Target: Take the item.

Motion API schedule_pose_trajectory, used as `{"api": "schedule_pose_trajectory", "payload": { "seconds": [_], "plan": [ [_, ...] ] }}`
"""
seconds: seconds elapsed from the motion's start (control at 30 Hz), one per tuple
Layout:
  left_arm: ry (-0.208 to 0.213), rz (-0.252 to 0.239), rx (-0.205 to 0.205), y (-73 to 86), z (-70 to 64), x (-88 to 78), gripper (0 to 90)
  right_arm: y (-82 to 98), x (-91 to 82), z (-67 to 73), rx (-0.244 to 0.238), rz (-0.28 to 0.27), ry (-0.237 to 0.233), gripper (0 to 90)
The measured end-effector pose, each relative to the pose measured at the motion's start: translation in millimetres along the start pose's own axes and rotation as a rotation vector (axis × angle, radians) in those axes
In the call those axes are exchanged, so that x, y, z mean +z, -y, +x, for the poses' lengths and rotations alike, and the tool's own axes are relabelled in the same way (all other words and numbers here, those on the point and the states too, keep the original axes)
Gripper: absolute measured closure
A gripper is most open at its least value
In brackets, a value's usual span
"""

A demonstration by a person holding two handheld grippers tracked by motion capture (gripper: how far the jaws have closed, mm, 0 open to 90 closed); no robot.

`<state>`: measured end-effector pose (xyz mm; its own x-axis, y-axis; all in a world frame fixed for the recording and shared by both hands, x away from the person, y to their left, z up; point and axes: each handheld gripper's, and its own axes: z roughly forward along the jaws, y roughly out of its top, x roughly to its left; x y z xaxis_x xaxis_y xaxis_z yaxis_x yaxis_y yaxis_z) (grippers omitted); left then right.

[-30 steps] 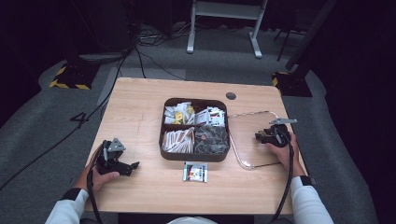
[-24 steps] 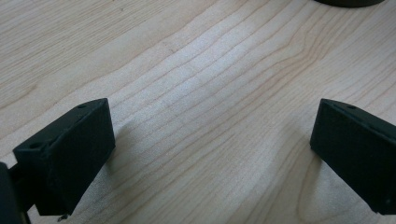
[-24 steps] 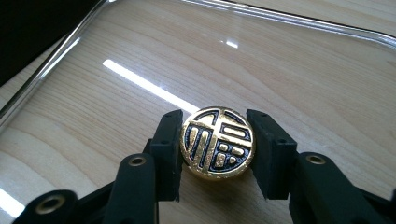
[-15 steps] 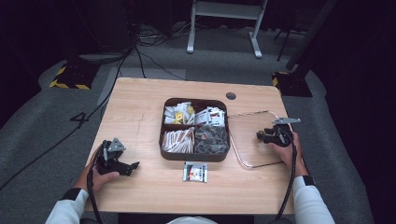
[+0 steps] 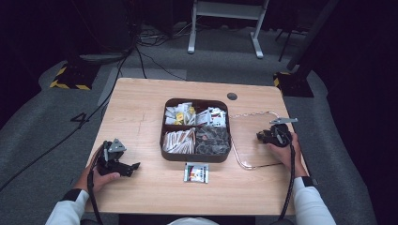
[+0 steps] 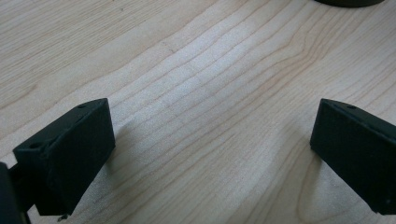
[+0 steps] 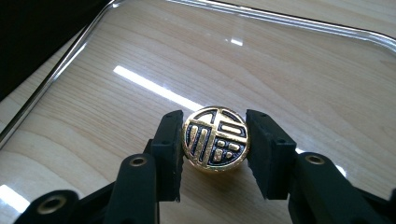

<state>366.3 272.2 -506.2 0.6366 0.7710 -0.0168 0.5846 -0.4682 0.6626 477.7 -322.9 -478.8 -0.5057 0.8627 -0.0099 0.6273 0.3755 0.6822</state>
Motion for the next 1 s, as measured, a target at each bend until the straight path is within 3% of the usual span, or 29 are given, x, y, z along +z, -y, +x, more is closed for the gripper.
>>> {"api": "schedule_pose_trajectory", "payload": {
  "seconds": [0.1, 0.23, 0.37, 0.43, 0.53, 0.6, 0.8, 1.0],
  "plan": [
    [0.000, 0.000, 0.000, 0.0, 0.0, 0.0, 0.1, -2.2, -1.3, 4.7, -0.012, 0.024, 0.000, 58.5],
    [0.000, 0.000, 0.000, 0.0, 0.0, 0.0, 0.2, -0.9, -4.9, 3.0, -0.017, 0.039, -0.054, 54.9],
    [0.000, 0.000, 0.000, 0.0, 0.0, 0.0, 0.2, 0.1, -8.3, 3.5, -0.051, 0.047, -0.082, 56.7],
    [0.000, 0.000, 0.000, 0.0, 0.0, 0.0, 0.2, -0.7, -8.4, 3.7, -0.069, 0.050, -0.098, 52.9],
    [0.000, 0.000, 0.000, 0.0, 0.0, 0.0, 0.2, -3.0, -6.8, 4.3, -0.088, 0.041, -0.079, 43.6],
    [0.000, 0.000, 0.000, 0.0, 0.0, 0.0, 0.2, -3.3, -3.6, 3.3, -0.101, 0.034, -0.073, 42.5],
    [0.000, 0.000, 0.000, 0.0, 0.0, 0.0, 0.2, 1.5, 4.1, 0.5, -0.092, 0.043, -0.105, 58.3],
    [0.000, 0.000, 0.000, 0.0, 0.0, 0.0, 0.2, 2.9, 2.2, -0.2, -0.095, 0.037, -0.088, 58.9]
  ]
}}
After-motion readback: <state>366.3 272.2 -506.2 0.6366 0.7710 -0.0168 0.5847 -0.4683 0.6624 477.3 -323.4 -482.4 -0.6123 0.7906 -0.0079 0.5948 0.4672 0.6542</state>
